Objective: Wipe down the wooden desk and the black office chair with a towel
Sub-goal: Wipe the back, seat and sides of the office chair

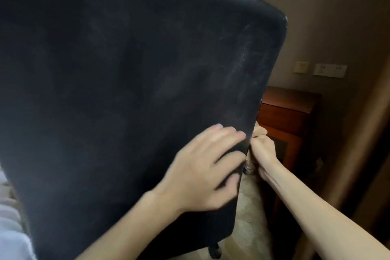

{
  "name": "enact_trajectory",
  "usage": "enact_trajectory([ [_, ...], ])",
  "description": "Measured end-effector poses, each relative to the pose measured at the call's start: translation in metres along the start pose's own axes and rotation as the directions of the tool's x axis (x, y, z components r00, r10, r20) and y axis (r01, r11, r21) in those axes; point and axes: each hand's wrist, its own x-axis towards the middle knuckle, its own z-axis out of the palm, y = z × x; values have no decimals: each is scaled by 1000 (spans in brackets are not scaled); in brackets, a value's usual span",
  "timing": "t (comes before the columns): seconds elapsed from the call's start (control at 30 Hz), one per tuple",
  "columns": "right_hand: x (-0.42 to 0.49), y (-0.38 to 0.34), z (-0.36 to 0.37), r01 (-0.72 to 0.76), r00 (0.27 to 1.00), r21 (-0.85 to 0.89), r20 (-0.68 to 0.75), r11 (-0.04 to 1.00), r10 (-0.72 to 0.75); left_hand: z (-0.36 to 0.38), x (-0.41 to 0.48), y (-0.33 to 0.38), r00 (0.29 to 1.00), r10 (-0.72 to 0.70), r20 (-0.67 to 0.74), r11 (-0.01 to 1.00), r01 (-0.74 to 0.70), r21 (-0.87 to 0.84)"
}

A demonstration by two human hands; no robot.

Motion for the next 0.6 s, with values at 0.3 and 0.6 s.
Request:
enact_trajectory([
  [0.3, 33, 5, -64, 159, 957, 175, -268, 972, -109, -98, 14, -51, 999, -37, -34, 826, 50, 561],
  [0.6, 28, -8, -64, 283, 909, -47, -307, 958, -283, -145, 71, -83, 984, 165, -73, 612, -45, 790],
])
